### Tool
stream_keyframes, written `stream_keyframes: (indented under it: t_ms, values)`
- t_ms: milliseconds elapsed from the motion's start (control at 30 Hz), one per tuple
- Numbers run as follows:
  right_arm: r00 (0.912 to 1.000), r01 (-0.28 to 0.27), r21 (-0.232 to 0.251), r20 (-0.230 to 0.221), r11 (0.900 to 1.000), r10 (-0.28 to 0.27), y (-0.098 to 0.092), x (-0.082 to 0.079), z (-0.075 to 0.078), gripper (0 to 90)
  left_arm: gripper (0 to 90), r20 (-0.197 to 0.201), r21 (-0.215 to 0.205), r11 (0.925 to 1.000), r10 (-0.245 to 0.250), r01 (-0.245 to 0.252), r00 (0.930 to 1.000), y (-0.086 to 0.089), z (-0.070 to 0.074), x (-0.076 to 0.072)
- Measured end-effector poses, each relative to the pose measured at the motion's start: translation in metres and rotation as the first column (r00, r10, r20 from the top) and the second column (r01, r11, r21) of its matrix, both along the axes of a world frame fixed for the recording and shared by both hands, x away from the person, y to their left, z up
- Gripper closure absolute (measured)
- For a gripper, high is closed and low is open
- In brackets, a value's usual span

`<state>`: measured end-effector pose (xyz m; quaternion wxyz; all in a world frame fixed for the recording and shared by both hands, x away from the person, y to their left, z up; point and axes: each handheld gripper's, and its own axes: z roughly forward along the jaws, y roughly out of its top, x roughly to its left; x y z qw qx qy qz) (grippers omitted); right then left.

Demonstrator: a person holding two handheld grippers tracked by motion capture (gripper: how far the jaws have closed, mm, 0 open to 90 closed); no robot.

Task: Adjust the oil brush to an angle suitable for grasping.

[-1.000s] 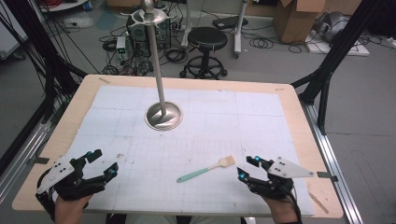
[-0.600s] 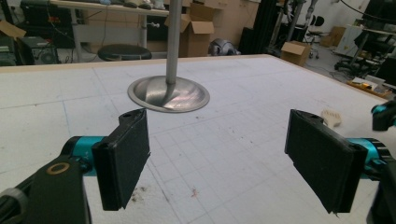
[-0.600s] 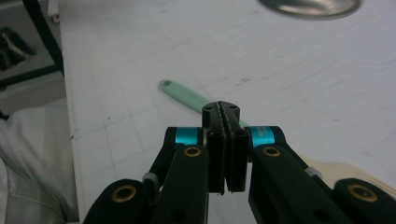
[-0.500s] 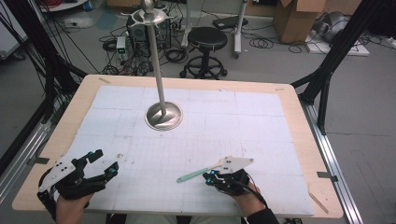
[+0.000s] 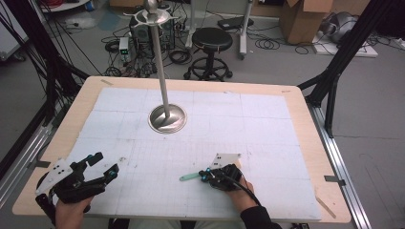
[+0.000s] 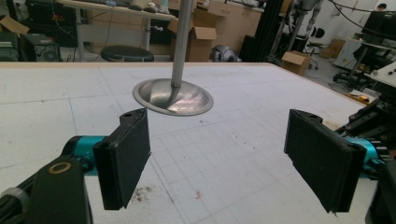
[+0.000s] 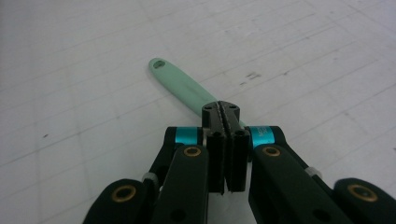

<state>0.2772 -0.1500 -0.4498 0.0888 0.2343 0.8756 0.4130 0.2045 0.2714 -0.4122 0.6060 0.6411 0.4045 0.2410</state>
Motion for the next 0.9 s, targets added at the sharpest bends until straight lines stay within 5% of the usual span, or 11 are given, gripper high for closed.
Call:
stream_keyframes:
  t_ms: [267, 400, 600, 633, 733, 900]
  values:
    - [0.9919, 0.126, -0.014, 0.019, 0.992, -0.125, 0.006, 0.013, 0.000, 89.3, 22.9, -0.004, -0.003, 1.0000, 0.000, 0.000, 1.0000, 0.000, 0.000, 0.001]
    - [0.9784, 0.207, -0.004, 0.007, 0.978, -0.207, 0.006, 0.022, 0.000, 89.3, 22.9, -0.006, -0.005, 1.0000, 0.000, 0.000, 1.0000, 0.000, 0.000, 0.001]
    - [0.9718, 0.235, 0.021, 0.010, 0.972, -0.235, 0.000, 0.024, 0.005, 89.3, 22.9, -0.007, -0.006, 1.0000, -0.001, 0.000, 1.0000, 0.001, 0.000, 0.000]
    - [0.9625, 0.269, 0.069, 0.017, 0.961, -0.271, -0.008, 0.025, 0.011, 89.3, 23.0, -0.008, -0.008, 1.0000, 0.001, -0.001, 1.0000, 0.001, 0.000, 0.001]
    - [0.9460, 0.321, 0.062, 0.023, 0.945, -0.323, -0.016, 0.031, 0.015, 89.3, 23.0, -0.009, -0.007, 1.0000, -0.001, 0.001, 1.0000, 0.001, 0.000, 0.001]
    - [0.9325, 0.361, -0.010, 0.004, 0.932, -0.361, -0.020, 0.036, 0.010, 89.4, 23.0, -0.010, -0.010, 1.0000, -0.002, 0.002, 0.9999, 0.001, 0.000, 0.000]
